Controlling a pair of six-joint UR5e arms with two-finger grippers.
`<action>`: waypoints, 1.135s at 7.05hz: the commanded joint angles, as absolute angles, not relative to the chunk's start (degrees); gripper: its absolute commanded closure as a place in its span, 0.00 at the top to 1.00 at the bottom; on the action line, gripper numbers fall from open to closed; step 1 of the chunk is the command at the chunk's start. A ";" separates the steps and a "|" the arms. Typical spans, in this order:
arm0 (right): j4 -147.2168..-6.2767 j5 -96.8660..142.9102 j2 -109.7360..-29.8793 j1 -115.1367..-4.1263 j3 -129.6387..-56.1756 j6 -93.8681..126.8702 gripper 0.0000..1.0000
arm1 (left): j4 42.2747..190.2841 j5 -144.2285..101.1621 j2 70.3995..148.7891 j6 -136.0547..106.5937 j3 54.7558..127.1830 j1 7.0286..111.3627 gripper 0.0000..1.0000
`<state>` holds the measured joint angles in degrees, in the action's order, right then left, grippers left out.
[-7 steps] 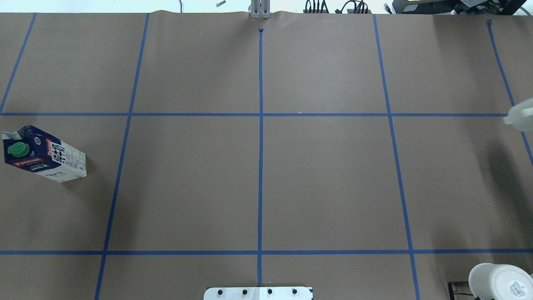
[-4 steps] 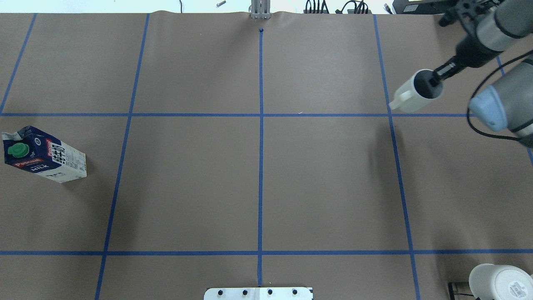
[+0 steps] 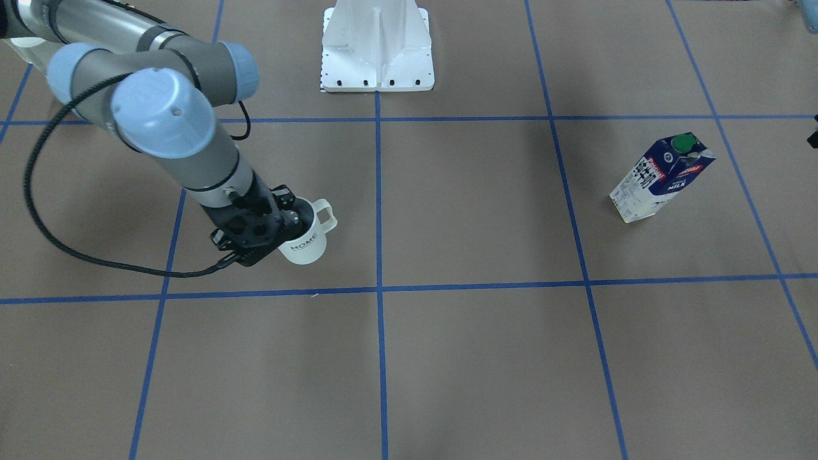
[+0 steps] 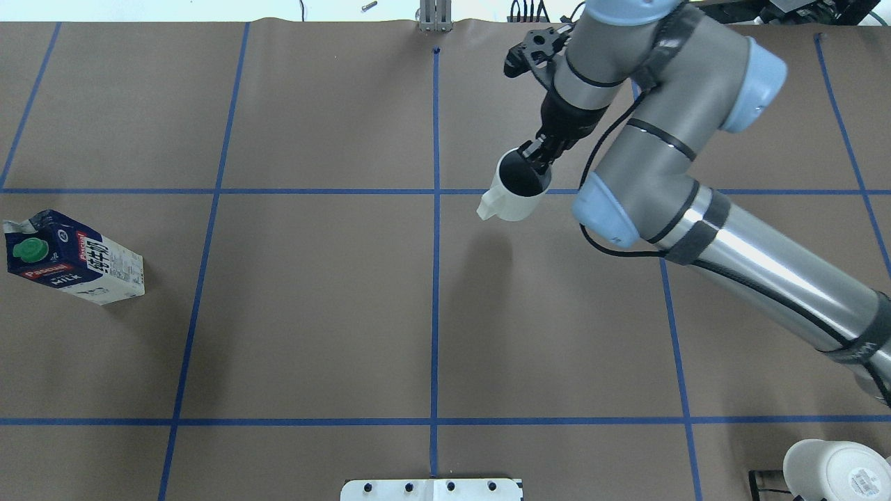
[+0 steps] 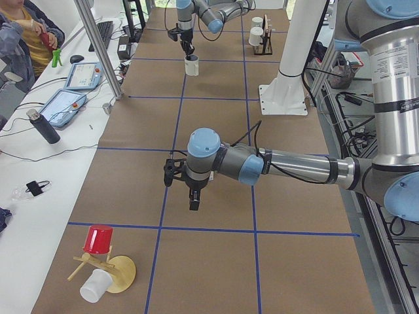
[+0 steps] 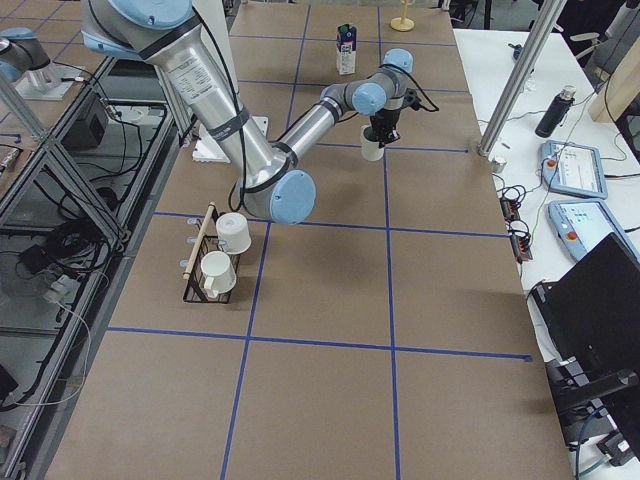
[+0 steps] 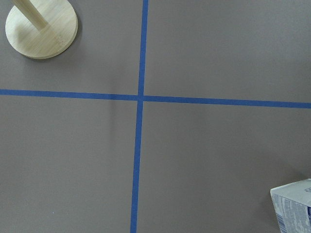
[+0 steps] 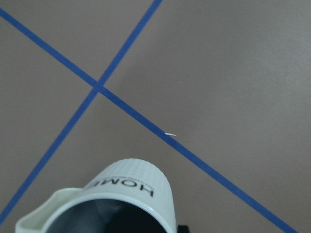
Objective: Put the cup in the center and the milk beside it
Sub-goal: 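Carry the white mug with the right gripper to the table center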
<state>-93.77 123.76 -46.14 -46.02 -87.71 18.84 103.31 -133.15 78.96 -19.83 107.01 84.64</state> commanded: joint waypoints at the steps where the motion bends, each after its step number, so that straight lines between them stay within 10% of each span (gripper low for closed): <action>1: -93.60 123.31 -39.13 -43.51 -79.47 19.86 0.00 | 103.36 -133.33 80.06 -19.95 106.17 84.55 0.98; 8: -85.27 120.67 -32.87 -41.31 -66.46 20.74 0.00 | 103.27 -133.07 80.16 -19.86 106.08 84.55 0.98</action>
<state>-86.60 120.94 -32.94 -41.51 -67.41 20.80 103.34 -133.27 80.09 -19.86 106.09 84.55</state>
